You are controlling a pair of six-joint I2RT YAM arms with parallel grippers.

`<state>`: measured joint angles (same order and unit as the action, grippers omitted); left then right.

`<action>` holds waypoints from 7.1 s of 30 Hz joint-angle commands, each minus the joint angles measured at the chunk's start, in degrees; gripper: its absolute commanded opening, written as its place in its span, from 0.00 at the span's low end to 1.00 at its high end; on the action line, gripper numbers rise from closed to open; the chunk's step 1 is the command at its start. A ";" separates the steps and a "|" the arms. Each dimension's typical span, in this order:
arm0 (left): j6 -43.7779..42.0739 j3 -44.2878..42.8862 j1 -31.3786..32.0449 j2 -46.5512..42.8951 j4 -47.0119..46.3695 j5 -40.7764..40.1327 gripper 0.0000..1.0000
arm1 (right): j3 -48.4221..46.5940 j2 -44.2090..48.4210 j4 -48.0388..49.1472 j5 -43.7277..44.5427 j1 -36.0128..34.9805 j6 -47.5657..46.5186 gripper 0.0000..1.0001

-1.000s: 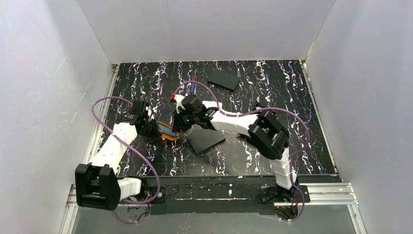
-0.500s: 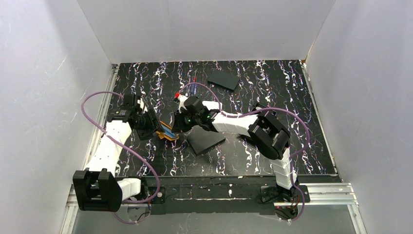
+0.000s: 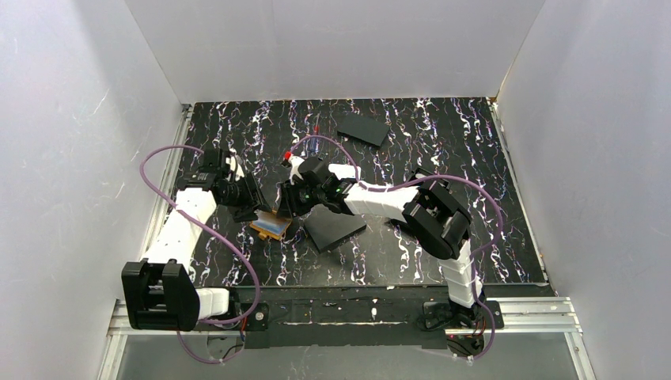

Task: Put the credit cards into the card holder
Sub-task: Open the card holder at the center of the board.

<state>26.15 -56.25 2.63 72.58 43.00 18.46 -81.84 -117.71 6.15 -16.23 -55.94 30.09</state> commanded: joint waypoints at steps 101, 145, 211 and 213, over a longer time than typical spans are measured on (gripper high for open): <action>-0.02 5.18 1.57 7.27 -6.66 -1.43 0.49 | -10.76 6.18 -21.88 27.25 -4.86 -8.85 0.01; 8.48 16.50 -0.07 0.66 -18.82 5.23 0.43 | -10.00 6.42 -19.69 22.80 -5.65 -6.15 0.01; 11.15 10.45 0.45 13.31 -25.69 13.43 0.00 | 1.40 2.07 0.41 -0.83 5.42 0.10 0.38; 11.02 10.62 0.50 13.23 -25.68 13.35 0.00 | 0.98 1.70 0.04 -0.25 5.28 -0.25 0.35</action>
<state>38.13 -45.36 2.85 86.08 16.69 30.55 -77.76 -115.04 6.85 -18.35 -50.04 31.64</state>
